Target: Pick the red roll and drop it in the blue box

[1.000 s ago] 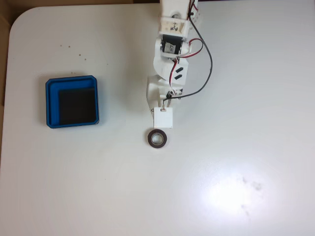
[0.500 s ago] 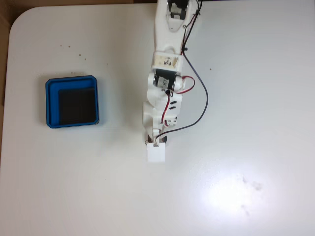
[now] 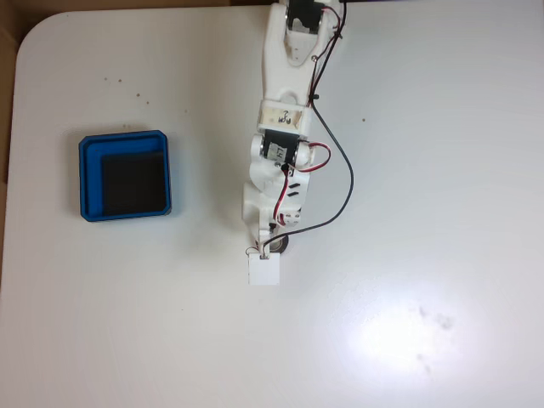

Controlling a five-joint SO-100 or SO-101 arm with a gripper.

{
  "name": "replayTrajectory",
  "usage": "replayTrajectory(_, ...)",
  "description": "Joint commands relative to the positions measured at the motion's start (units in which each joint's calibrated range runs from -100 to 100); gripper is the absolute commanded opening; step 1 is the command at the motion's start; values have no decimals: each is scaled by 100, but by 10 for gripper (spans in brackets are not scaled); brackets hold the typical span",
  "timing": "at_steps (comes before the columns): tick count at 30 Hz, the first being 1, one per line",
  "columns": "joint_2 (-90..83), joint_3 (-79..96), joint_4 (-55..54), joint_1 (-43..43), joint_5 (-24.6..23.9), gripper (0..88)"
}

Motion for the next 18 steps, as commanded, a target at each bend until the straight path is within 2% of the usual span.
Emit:
replayTrajectory(1, 29, -387, 35, -40, -14, 24)
replayTrajectory(6, 130, -396, 27, -119, -23, 54)
replayTrajectory(14, 121, -396, 35, -128, -111, 175)
replayTrajectory(18, 147, -378, 35, -128, -102, 185)
